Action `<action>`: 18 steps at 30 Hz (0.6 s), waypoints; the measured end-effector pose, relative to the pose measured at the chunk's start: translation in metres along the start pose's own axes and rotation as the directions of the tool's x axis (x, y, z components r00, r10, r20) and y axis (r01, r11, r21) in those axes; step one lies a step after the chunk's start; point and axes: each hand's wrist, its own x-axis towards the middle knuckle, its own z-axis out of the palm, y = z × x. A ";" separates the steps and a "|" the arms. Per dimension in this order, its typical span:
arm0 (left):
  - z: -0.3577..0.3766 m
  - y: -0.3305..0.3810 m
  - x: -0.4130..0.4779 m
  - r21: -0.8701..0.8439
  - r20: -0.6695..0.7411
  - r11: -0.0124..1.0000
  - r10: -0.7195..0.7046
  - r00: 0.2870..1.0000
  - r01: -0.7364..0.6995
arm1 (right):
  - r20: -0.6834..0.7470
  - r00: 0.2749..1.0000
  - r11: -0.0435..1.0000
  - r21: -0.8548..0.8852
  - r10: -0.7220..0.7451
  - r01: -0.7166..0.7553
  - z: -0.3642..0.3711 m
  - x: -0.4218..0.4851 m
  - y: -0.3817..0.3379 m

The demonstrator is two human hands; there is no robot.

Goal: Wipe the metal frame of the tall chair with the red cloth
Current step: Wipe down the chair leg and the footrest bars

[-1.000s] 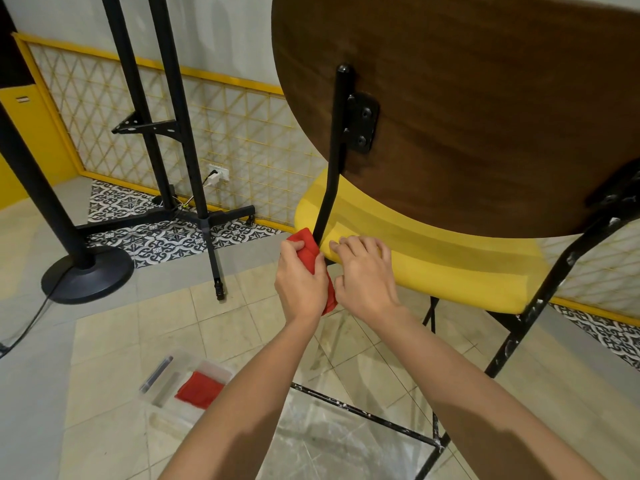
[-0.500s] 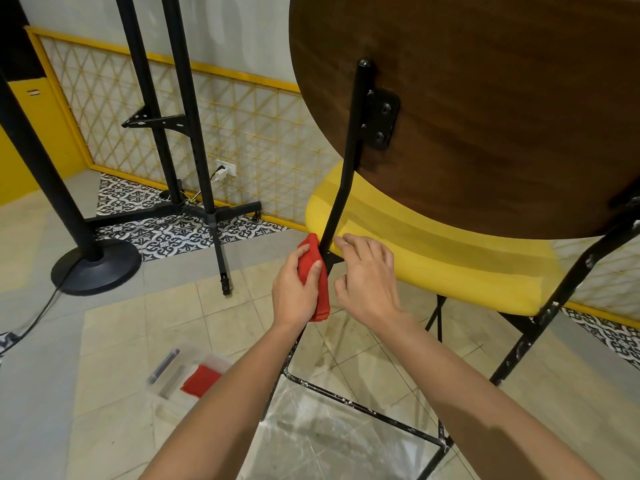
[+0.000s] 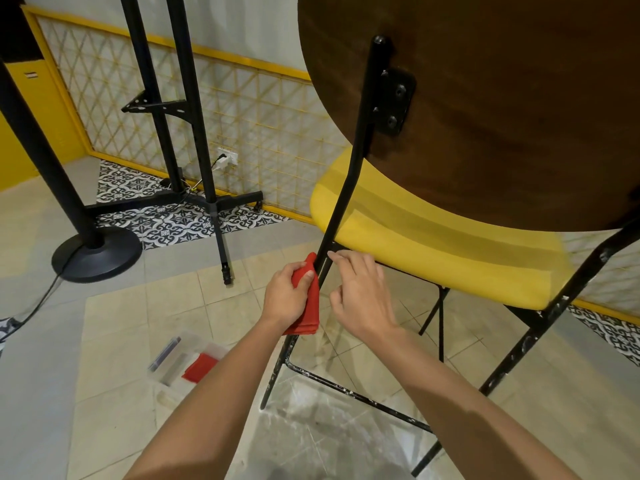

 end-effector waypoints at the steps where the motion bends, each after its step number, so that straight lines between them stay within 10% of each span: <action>1: -0.002 -0.001 0.000 -0.022 0.004 1.000 -0.021 1.000 0.021 | 0.021 1.000 1.000 0.014 0.010 -0.010 0.002 -0.001 -0.002; 6: -0.001 0.005 -0.004 -0.233 -0.078 0.972 -0.052 0.996 0.033 | 0.136 0.985 0.991 0.064 0.105 -0.114 0.007 -0.002 -0.006; 18: -0.009 -0.003 0.005 -0.143 0.020 0.990 -0.012 1.000 0.015 | 0.237 0.949 0.963 0.118 0.209 -0.241 0.021 -0.002 -0.003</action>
